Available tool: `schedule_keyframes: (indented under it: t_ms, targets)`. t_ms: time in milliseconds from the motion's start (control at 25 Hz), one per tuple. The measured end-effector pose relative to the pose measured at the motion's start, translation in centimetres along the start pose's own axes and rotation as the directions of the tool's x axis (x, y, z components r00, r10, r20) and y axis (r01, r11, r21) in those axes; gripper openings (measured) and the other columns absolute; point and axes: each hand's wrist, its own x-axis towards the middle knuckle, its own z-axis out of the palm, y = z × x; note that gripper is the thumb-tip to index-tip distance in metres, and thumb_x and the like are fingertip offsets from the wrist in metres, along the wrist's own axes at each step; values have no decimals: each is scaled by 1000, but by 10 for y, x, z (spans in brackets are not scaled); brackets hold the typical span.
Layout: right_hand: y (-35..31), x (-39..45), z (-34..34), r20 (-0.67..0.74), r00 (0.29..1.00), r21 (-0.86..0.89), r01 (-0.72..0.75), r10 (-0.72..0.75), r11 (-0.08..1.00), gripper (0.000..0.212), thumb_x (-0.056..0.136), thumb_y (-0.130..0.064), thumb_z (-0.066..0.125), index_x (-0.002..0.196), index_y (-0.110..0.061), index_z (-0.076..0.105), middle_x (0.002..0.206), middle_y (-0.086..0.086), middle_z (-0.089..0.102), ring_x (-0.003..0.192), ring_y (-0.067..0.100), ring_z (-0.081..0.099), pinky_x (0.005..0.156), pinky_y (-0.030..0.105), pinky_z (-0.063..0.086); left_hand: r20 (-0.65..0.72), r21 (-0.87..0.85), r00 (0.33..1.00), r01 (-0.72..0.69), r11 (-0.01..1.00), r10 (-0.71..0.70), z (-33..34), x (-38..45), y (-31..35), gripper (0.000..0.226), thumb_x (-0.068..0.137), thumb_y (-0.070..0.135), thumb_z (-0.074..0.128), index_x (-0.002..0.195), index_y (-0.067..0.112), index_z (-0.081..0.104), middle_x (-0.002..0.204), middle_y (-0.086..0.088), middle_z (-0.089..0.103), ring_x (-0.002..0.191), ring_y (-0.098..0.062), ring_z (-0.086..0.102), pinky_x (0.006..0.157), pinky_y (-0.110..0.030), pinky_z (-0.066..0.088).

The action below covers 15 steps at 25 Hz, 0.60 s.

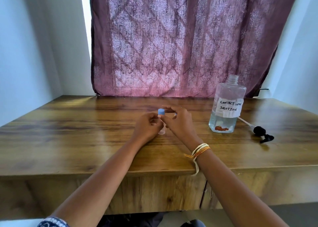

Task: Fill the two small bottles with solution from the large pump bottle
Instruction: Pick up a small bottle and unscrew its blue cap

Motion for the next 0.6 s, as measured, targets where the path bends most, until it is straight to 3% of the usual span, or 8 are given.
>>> schedule_keyframes:
  t_ms: [120,280,520,600]
  targets:
    - [-2,5,0,38,999,74,-41,38,996,26,78,-19,78,102,-24,72,99,-4,74,72,11,70,72,32,59,36,-4,999,-16,1000,16,-2,0,1,18,83,19,60,96,22,72,78,-4,74,67,-10,64,66,-30,51]
    - [0,9,1,-4,995,58,-98,98,993,25,70,-22,84,91,-19,72,80,-7,70,65,0,59,59,6,43,13,6,1000,20,1000,-20,-2,0,1,26,73,38,70,93,21,74,83,-5,75,76,-15,69,68,-34,54]
    - [0,11,1,-22,999,-38,-36,35,999,36,64,-36,88,88,-19,68,76,-11,66,70,1,62,63,19,54,62,-21,998,3,1000,-2,-5,0,0,4,78,30,75,81,32,74,62,14,71,58,5,61,60,-28,49]
    - [-2,13,0,-27,999,-41,-19,18,999,32,63,-31,89,83,-18,69,73,-11,68,69,2,65,62,18,55,81,-39,997,-4,999,7,-5,1,-1,3,80,30,74,81,33,74,69,14,74,67,2,67,67,-32,54]
